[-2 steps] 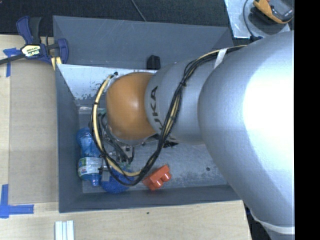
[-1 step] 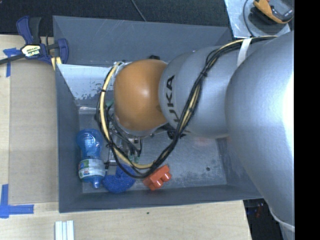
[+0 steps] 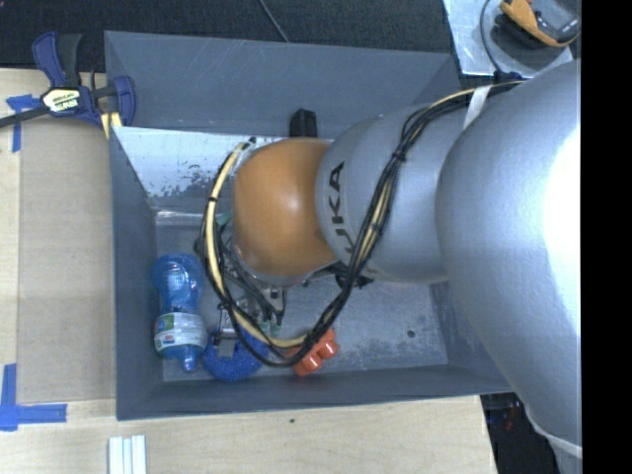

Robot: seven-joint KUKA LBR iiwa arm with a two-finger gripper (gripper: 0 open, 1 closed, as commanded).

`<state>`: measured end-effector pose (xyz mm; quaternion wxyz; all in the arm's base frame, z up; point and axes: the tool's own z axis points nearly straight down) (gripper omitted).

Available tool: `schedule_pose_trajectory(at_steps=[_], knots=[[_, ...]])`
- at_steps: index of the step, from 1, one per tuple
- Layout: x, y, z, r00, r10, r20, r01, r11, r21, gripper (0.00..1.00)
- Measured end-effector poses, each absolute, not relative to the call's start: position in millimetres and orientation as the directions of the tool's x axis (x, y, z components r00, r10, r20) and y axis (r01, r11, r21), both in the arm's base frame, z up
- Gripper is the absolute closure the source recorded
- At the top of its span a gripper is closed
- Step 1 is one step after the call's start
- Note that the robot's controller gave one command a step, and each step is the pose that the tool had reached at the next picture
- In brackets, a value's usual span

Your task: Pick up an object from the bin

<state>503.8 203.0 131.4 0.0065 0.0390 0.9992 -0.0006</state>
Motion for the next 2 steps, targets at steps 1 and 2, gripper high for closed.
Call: schedule_pose_trajectory(at_steps=[1, 2], knots=[[491.8, 211, 99, -0.997, 0.079, -0.003, 0.079, 0.997, -0.005, 0.00], [488.7, 186, 81, -0.997, 0.079, -0.007, 0.079, 0.997, -0.004, 0.00]])
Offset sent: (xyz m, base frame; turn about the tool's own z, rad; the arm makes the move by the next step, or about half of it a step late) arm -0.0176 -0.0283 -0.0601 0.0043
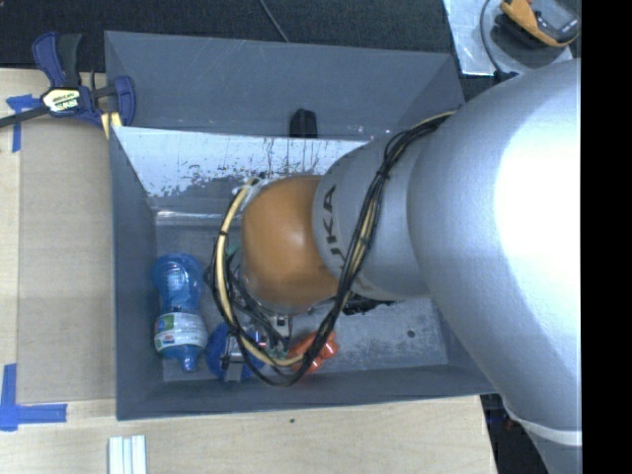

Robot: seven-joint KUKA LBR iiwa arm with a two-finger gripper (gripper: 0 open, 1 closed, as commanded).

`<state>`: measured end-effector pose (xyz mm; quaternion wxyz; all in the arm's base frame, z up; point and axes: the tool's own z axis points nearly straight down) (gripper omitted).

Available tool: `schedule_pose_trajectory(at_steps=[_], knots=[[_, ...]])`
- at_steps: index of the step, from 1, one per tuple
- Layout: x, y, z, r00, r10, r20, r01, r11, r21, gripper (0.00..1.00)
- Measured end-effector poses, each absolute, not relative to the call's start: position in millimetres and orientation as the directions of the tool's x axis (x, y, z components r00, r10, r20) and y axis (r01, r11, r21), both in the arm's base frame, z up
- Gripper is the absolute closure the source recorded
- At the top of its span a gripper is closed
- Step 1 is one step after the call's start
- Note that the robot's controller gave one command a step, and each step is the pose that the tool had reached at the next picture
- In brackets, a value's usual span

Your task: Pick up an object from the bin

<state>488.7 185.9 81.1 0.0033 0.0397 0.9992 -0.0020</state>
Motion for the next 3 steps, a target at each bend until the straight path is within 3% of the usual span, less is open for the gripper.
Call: schedule_pose_trajectory(at_steps=[1, 3], knots=[[493.6, 196.2, 79.4, -0.992, 0.125, -0.013, 0.125, 0.992, 0.001, 1.00], [493.7, 195.7, 79.3, -0.992, 0.129, -0.013, 0.129, 0.992, 0.002, 1.00]])
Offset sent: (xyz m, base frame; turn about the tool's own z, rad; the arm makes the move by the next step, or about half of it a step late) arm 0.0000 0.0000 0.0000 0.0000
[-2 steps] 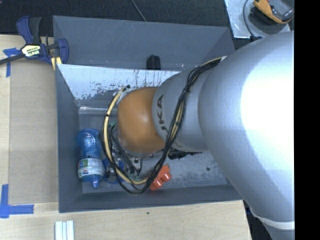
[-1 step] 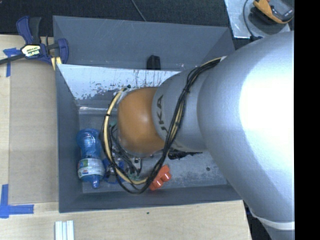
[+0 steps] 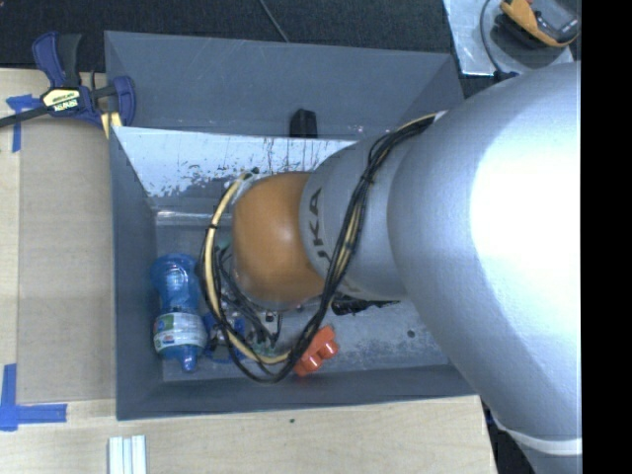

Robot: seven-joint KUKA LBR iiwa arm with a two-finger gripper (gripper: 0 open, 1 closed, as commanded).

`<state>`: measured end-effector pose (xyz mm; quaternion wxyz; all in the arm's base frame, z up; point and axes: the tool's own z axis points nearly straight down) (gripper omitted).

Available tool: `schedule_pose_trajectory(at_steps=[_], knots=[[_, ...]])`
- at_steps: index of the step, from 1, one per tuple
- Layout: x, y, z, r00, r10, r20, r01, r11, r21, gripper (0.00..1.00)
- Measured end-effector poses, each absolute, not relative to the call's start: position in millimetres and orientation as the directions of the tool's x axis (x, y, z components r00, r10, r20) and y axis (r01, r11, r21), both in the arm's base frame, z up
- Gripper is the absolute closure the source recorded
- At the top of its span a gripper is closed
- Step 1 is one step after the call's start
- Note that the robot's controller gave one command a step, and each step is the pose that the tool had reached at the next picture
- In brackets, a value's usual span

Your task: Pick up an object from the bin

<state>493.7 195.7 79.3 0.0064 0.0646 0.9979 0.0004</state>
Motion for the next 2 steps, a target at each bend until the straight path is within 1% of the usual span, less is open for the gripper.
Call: schedule_pose_trajectory(at_steps=[2], knots=[[493.7, 195.7, 79.2, -0.991, 0.130, -0.013, 0.130, 0.992, 0.002, 1.00]])
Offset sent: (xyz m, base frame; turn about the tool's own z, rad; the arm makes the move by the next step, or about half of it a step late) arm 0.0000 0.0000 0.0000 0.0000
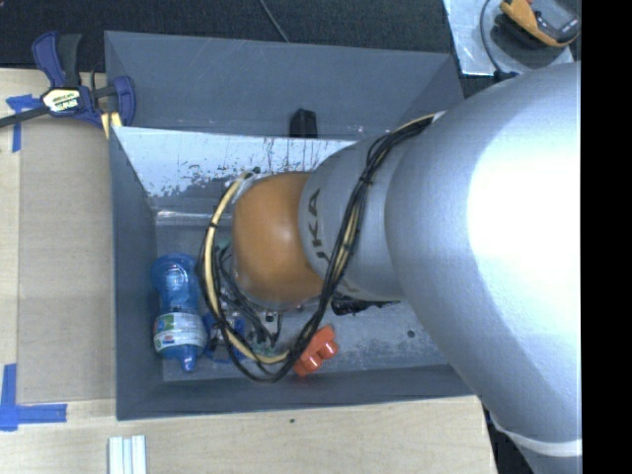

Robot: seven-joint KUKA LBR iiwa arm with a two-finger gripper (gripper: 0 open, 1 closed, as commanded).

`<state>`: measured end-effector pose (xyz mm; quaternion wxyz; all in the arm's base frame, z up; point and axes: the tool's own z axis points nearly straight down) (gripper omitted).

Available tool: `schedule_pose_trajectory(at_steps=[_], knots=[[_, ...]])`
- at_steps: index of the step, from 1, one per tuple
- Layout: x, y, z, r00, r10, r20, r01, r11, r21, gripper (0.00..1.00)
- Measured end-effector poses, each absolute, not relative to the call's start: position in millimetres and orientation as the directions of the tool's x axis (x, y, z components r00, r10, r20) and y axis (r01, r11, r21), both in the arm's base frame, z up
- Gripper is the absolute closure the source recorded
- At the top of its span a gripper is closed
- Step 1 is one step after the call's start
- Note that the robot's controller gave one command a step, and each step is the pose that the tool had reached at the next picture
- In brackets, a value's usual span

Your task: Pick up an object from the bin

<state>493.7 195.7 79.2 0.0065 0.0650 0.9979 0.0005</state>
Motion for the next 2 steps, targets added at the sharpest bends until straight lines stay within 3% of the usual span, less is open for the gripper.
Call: schedule_pose_trajectory(at_steps=[2], knots=[[493.7, 195.7, 79.2, -0.991, 0.130, -0.013, 0.130, 0.991, 0.002, 1.00]])
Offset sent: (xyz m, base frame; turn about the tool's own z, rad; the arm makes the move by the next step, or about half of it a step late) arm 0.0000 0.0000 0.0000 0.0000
